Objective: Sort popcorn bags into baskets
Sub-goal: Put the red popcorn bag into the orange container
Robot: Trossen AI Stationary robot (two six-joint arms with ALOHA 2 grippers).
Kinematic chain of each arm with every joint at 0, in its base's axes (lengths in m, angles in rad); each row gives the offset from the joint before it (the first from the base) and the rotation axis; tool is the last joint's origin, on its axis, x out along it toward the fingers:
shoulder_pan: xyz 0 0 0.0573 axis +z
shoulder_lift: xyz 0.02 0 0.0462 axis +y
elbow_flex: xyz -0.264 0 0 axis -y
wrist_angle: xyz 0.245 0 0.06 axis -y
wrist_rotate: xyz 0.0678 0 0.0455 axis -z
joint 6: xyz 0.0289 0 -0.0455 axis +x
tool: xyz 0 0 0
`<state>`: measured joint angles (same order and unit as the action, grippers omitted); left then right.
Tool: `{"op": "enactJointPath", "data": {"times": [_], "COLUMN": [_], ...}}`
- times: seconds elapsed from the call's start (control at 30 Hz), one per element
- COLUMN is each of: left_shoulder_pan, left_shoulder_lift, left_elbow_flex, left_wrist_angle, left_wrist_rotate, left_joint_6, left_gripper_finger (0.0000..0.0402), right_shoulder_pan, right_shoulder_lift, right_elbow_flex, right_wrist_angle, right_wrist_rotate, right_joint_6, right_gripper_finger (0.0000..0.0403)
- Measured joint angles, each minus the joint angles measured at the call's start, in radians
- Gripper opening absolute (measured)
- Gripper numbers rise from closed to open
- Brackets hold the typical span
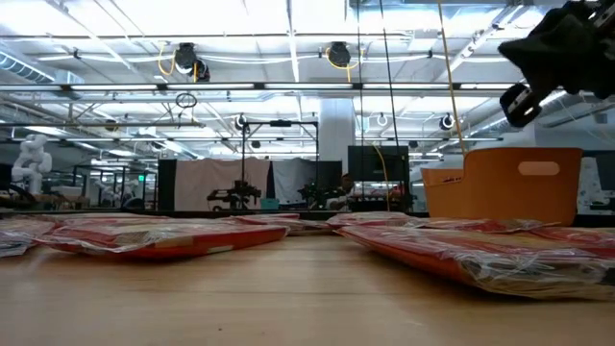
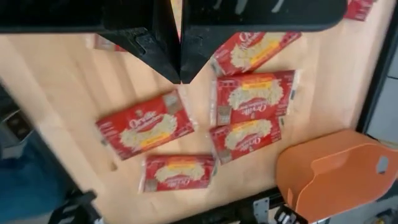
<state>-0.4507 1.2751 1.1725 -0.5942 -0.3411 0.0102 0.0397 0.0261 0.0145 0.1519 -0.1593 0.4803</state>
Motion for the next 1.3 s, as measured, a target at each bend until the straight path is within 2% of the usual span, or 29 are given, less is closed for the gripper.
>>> {"op": "enactJointPath", "data": {"times": [0.13,0.37,0.53,0.7,1.03,1.2,1.3], "left_shoulder_pan": [0.027,0.101,0.130,0.136,0.135,0.135,0.136], "left_shoulder_lift": [0.034,0.040,0.040,0.040,0.040,0.040,0.040], "left_elbow_flex": [0.000,0.000,0.000,0.000,0.000,0.000,0.000], "left_wrist_angle": [0.032,0.039,0.039,0.038,0.035,0.034,0.020], "left_wrist_rotate": [-0.004,-0.004,-0.004,-0.002,-0.001,-0.001,-0.001], "left_joint_6": [0.044,0.037,0.021,-0.006,-0.039,-0.045,-0.066], "left_gripper_finger": [0.0010,0.0010,0.0010,0.0010,0.0010,0.0010,0.0010], "right_shoulder_pan": [0.010,0.011,0.011,0.011,0.011,0.011,0.011], "right_shoulder_lift": [0.000,0.008,0.053,0.201,0.633,0.788,0.851], "right_elbow_flex": [0.000,0.044,0.150,0.385,0.941,1.119,1.153], "right_wrist_angle": [0.065,0.100,0.091,-0.133,-0.592,-0.716,-0.736], "right_wrist_rotate": [0.012,0.104,0.141,0.164,0.162,0.160,0.159], "right_joint_6": [-0.059,-0.038,-0.059,-0.087,-0.194,-0.213,-0.234], "right_gripper_finger": [0.0000,0.0000,0.0000,0.0000,0.0000,0.0000,0.0000]}}
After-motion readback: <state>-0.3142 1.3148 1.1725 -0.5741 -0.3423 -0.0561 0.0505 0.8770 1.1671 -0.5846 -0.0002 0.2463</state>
